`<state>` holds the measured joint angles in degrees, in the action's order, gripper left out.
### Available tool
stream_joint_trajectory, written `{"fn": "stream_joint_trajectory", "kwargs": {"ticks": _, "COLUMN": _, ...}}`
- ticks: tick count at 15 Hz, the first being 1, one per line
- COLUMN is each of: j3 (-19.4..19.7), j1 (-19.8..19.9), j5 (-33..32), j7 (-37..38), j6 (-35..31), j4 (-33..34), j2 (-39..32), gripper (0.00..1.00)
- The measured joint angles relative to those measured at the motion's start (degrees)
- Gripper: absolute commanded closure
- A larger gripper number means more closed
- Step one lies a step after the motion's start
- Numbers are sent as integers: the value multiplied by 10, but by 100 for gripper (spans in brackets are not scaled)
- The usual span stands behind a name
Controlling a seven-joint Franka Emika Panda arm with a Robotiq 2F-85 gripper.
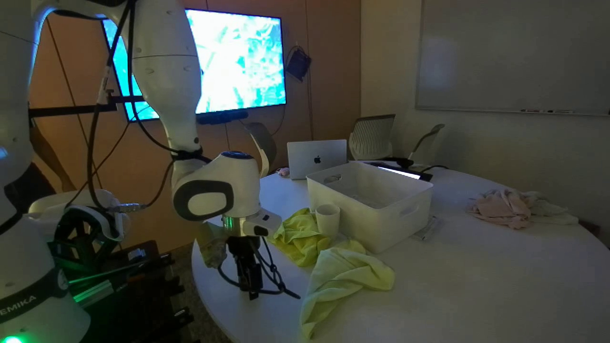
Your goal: Pick up the yellow towel put it in the basket, pick up a black masking tape put it in the cup, pick up the light yellow towel put it in the basket, pick up the marker put it in the cup, pick up the white-brown towel put it in the basket and pick up the object put it in the cup
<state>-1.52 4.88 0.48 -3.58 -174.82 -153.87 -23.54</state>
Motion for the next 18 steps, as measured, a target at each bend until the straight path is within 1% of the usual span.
{"fn": "stream_joint_trajectory", "kwargs": {"ticks": 5, "j3": 12, "j1": -15, "j5": -2, "j7": 0, "j6": -1, "j4": 20, "j2": -24, "gripper": 0}}
{"fn": "stream_joint_trajectory", "kwargs": {"ticks": 14, "j3": 26, "j1": -31, "j5": -2, "j7": 0, "j6": -4, "j4": 45, "j2": -60, "gripper": 0}}
{"fn": "stream_joint_trajectory", "kwargs": {"ticks": 15, "j3": 28, "j1": -34, "j5": -2, "j7": 0, "j6": -5, "j4": 46, "j2": -64, "gripper": 12}}
{"fn": "stream_joint_trajectory", "kwargs": {"ticks": 16, "j3": 32, "j1": -40, "j5": -2, "j7": 1, "j6": -7, "j4": 46, "j2": -66, "gripper": 26}}
{"fn": "stream_joint_trajectory", "kwargs": {"ticks": 18, "j3": 41, "j1": -52, "j5": -3, "j7": 1, "j6": -12, "j4": 46, "j2": -69, "gripper": 41}}
